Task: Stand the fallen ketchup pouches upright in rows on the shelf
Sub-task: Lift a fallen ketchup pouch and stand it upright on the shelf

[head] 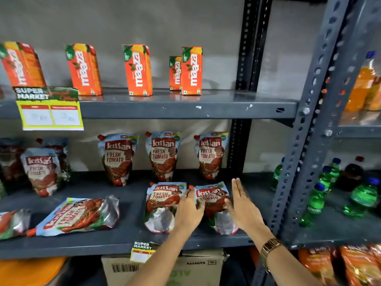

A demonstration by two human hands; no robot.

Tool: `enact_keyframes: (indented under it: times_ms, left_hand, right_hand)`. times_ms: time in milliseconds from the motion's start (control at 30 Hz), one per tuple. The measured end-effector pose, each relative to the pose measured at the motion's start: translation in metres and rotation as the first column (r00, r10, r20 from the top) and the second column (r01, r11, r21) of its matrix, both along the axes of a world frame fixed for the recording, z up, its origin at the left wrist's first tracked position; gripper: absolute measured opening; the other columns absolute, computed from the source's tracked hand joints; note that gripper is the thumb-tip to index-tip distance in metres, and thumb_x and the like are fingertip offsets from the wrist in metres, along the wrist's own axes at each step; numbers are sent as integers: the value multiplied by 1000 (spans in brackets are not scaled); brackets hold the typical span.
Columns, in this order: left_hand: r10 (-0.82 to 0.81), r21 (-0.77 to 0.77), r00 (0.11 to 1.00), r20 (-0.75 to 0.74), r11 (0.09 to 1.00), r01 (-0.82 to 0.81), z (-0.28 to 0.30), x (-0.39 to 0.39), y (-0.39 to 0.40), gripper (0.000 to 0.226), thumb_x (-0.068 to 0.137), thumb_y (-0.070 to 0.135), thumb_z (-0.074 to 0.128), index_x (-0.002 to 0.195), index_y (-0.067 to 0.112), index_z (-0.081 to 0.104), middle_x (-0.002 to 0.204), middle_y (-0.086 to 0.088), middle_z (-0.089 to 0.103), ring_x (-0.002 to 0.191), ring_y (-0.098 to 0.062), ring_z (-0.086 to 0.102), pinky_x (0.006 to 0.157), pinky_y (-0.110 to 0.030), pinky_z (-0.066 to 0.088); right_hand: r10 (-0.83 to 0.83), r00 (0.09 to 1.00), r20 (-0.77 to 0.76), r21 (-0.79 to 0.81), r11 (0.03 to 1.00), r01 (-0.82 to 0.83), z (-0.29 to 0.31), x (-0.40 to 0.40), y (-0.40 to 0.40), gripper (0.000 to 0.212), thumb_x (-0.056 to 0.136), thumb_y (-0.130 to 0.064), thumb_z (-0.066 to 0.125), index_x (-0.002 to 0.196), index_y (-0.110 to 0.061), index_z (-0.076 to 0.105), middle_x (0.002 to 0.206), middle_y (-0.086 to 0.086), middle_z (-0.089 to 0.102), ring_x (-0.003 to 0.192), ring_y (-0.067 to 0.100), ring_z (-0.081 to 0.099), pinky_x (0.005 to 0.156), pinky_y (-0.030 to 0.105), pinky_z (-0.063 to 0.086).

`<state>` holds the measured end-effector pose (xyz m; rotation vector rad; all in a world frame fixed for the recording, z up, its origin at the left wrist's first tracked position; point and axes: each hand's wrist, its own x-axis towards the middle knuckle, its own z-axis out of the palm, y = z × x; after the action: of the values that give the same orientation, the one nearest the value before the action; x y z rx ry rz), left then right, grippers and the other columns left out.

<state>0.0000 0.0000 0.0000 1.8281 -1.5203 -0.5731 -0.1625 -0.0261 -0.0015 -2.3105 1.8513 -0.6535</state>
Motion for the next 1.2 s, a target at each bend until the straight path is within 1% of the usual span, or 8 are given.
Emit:
enact_keyframes:
  times_ms: [300,367,467,600,733,867,1033,1200]
  left_hand:
    - [219,388,754,-619,920,51,-26,-7,-40,35,82,16,67,114,7,55,124,-8,59,116,-27,51,88,-37,44]
    - [268,442,665,-697,891,104,-29,-6,-45,40,79,10,70,115,4,52,126,-13,53,121,-30,45,91,-41,43]
    - [286,465,613,-737,872,152,-33,0,-52,45,76,3,71,118,1,52,130,-15,53,115,-29,46,93,-45,45]
    - [304,461,532,-790,867,190,-36,4,-55,45,73,-8,70,114,0,53,125,-17,56,103,-26,46,66,-37,52]
    - [304,445,550,-778,884,141,-43,-2,-56,32,72,-12,64,96,7,55,100,-8,61,100,-26,48,83,-40,46]
    - [244,364,579,-778,926,99,-37,-12,-55,35,74,-16,55,72,18,52,74,2,61,75,-13,55,61,-23,48]
    - [82,180,670,-738,981,78,-25,-20,-61,51,65,-23,58,100,14,54,89,6,57,96,-15,50,68,-21,44]
    - [-9,34,792,-611,999,37,-10,-23,-78,66,63,-26,56,116,12,51,114,-4,54,108,-25,56,87,-44,56]
  right_hand:
    - [-276,894,352,515,855,61,-21,0,-47,65,91,-29,52,143,-6,21,143,17,42,130,32,42,106,37,38]
    - [-357,816,455,581,813,32,-27,-2,-57,32,84,-13,62,113,-4,54,117,16,62,117,32,55,96,34,44]
    - [-442,727,525,643,766,1,-26,-6,-60,12,72,-2,69,72,-8,59,75,7,65,76,24,62,67,28,45]
    - [-527,611,591,687,725,-40,-22,-7,-57,4,70,0,66,71,0,62,72,12,69,65,21,63,60,27,48]
    - [-572,530,627,694,718,-46,-21,-2,-53,17,71,9,56,57,1,59,58,12,62,58,23,58,57,28,44]
    - [-567,475,673,661,749,-43,-18,-6,-52,24,69,17,53,52,0,52,42,12,55,42,21,53,52,26,44]
    - [-475,493,729,581,810,-80,-12,-14,-51,28,76,18,52,72,-7,65,63,10,65,58,20,61,54,24,49]
    - [-376,420,826,443,893,-73,0,-13,-53,44,72,23,57,106,-4,62,100,11,66,91,25,63,69,28,52]
